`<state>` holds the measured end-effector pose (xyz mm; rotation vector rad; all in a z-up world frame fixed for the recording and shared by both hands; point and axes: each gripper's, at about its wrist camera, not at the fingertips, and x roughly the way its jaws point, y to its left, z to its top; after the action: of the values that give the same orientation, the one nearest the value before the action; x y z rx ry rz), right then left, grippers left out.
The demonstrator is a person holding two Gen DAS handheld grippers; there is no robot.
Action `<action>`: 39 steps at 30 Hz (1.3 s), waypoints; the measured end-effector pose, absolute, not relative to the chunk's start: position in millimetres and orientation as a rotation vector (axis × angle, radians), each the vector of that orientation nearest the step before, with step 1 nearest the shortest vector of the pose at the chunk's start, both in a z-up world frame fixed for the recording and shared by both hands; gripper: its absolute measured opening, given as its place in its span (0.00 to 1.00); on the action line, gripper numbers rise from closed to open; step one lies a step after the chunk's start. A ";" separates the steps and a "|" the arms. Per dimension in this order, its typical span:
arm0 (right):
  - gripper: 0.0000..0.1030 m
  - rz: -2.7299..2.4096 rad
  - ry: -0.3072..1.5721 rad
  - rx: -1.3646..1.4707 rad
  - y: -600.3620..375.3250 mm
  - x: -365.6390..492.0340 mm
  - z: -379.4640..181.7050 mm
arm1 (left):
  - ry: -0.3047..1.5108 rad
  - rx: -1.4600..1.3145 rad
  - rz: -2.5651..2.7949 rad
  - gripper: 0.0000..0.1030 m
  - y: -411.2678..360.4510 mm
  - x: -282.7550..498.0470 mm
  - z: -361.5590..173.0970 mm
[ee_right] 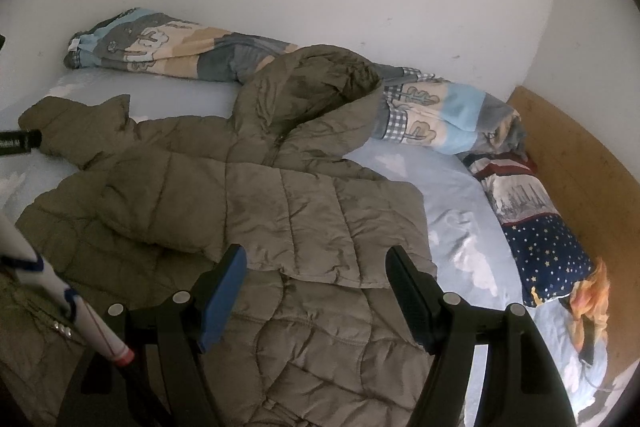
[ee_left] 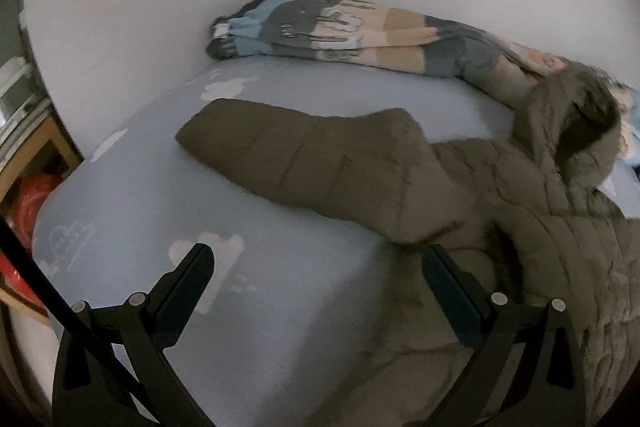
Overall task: Fold large clothes
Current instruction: 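Withdraw the right gripper from the folded sleeve, then move the left gripper to the other sleeve cuff and grasp it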
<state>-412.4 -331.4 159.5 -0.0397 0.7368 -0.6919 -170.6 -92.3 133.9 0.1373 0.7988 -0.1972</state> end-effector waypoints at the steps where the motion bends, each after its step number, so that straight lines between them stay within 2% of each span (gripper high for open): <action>1: 0.74 -0.692 0.737 -0.040 -331.5 -412.3 159.5 | 0.799 0.129 -0.184 1.00 -87.3 -166.2 134.5; 15: 0.74 -0.686 0.757 -0.043 -331.1 -411.4 153.2 | 0.883 0.040 -0.004 1.00 -11.7 -93.2 110.7; 26: 0.74 -0.652 0.797 -0.031 -332.6 -399.9 139.7 | 0.997 -0.303 -0.031 0.99 73.1 -39.3 92.9; 28: 0.74 -0.642 0.804 -0.018 -333.5 -399.2 138.5 | 1.012 -0.367 -0.059 0.96 82.5 -32.8 90.2; 30: 0.74 -0.634 0.803 -0.002 -334.1 -399.2 138.7 | 1.021 -0.435 -0.079 0.85 91.3 -27.7 87.2; 32: 0.74 -0.629 0.802 0.007 -335.1 -398.1 138.7 | 1.035 -0.501 -0.105 0.77 96.8 -21.2 83.8; 39: 0.74 -0.620 0.812 0.041 -338.8 -395.6 134.8 | 1.008 -0.565 -0.186 0.64 97.3 7.8 87.7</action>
<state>-395.6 -338.8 134.8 0.0407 0.8123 -0.6205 7.8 97.3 87.7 -0.5652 1.0081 -0.1860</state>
